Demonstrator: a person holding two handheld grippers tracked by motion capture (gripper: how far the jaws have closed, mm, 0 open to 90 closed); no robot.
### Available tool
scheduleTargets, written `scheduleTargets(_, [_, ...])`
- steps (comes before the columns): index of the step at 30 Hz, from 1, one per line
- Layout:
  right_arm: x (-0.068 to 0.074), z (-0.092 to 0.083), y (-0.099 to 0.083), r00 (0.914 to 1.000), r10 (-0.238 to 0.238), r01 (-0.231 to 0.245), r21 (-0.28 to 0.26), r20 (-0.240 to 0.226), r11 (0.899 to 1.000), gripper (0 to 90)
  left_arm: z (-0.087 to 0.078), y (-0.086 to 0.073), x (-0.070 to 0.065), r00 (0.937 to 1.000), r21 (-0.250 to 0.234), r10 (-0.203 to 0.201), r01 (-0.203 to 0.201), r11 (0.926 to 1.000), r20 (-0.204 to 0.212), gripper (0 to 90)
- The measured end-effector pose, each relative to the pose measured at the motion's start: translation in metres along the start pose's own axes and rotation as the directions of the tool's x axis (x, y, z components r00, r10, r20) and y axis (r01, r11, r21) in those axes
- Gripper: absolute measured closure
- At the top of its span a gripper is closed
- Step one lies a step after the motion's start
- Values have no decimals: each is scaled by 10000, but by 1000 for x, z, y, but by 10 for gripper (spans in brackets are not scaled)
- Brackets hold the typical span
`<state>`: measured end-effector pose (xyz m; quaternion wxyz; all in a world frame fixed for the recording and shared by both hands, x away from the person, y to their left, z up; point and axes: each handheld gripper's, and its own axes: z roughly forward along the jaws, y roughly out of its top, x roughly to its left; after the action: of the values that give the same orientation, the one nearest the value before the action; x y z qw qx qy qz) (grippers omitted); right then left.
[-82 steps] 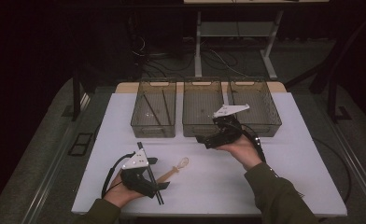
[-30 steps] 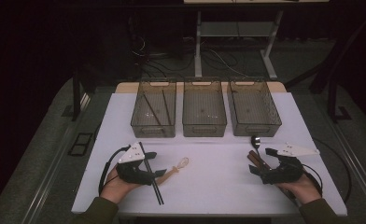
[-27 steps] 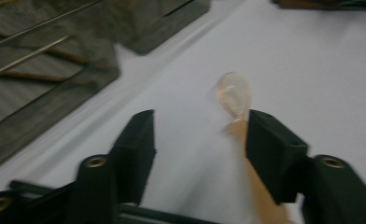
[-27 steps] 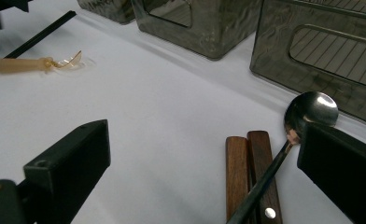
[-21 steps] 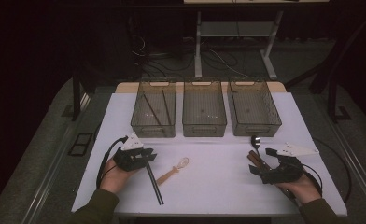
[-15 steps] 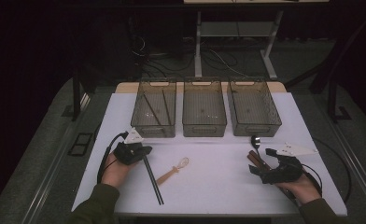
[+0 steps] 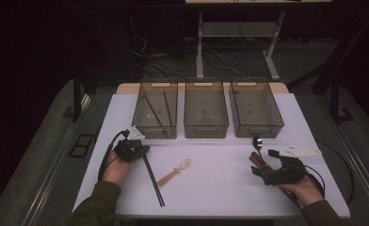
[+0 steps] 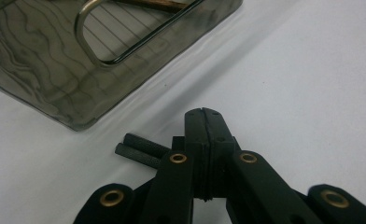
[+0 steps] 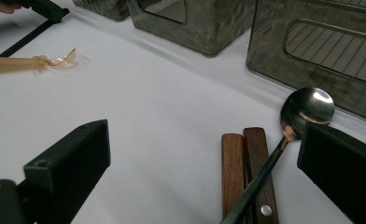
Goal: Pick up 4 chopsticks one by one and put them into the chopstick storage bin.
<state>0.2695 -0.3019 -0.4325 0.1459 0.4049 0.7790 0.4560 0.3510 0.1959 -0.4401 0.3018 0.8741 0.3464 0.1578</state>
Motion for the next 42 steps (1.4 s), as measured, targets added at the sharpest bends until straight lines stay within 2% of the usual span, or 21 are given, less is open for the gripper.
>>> scheduleTargets(28, [0, 0, 0, 10000, 40, -40, 30, -1, 10000, 25, -9, -6, 1, 9994, 511, 197, -182, 9985, -293, 897])
scheduleTargets(42, [0, 0, 0, 10000, 26, -26, 60, -22, 10000, 25, -13, -10, 2, 9993, 543, 191, -172, 9984, -333, 897])
